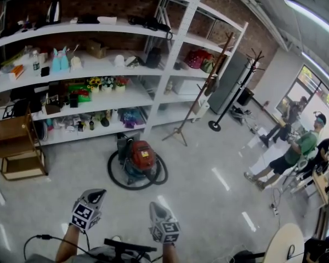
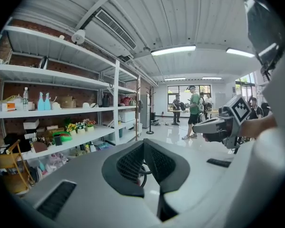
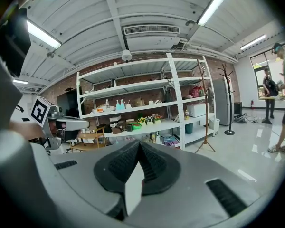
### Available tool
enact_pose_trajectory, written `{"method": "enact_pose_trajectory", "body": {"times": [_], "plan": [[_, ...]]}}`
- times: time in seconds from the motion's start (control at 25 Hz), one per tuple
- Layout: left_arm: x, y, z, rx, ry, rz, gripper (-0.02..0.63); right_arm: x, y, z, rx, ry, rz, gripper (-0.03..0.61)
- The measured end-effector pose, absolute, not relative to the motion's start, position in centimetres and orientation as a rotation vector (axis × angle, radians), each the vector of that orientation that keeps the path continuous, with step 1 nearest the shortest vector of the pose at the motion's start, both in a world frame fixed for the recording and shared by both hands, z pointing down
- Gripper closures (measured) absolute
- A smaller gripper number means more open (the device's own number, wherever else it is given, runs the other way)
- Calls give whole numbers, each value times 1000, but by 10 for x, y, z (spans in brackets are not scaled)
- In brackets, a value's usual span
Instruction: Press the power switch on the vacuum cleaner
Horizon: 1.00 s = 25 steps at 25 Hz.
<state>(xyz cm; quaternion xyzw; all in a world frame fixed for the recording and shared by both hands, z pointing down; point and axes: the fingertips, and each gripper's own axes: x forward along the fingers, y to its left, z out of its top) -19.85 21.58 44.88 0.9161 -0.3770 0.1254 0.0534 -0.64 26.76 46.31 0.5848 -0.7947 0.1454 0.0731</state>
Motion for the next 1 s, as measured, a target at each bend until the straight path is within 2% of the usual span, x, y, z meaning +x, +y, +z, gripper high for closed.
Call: {"method": "enact_pose_trajectory", "body": {"times": [1.0], "plan": [[-178,125,457,2788,-1134,357,620,27,183,458,1797,-2358,395,568]]}}
